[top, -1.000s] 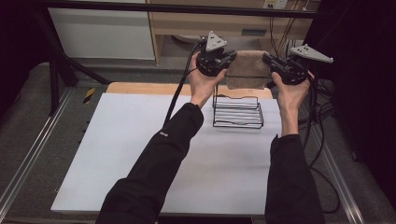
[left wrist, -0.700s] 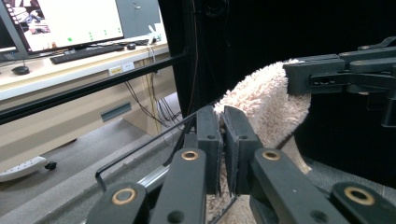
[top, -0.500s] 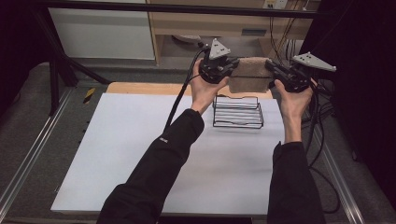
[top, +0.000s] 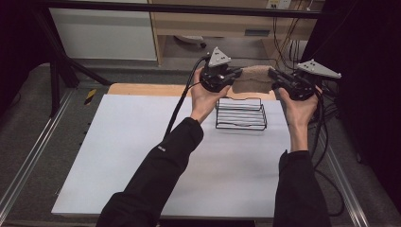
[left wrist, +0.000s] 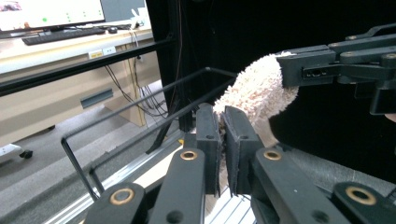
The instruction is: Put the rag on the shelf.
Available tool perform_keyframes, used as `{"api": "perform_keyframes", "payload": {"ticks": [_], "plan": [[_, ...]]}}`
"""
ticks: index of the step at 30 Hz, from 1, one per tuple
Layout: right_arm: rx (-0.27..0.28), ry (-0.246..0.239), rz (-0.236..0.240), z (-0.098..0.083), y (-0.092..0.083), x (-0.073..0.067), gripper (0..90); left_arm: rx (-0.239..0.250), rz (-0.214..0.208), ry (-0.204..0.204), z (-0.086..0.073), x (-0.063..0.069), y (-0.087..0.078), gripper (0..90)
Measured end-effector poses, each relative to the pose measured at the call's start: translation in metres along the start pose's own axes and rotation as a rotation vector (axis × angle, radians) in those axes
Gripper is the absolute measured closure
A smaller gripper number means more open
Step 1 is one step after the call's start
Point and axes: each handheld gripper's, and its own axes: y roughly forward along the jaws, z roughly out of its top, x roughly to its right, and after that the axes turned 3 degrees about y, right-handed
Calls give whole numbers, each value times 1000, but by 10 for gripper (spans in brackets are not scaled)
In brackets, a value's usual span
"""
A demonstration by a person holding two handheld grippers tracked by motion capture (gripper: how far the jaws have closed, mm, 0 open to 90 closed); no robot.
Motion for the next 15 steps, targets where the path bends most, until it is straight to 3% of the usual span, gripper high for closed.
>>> {"api": "perform_keyframes", "payload": {"ticks": [9, 15], "plan": [[-29, -19, 13, -8, -4, -3, 827, -45, 2, 0, -5, 7, -3, 830], [-35, -29, 23, -13, -6, -2, 828, -31, -15, -45, 0, 4, -10, 789]]}}
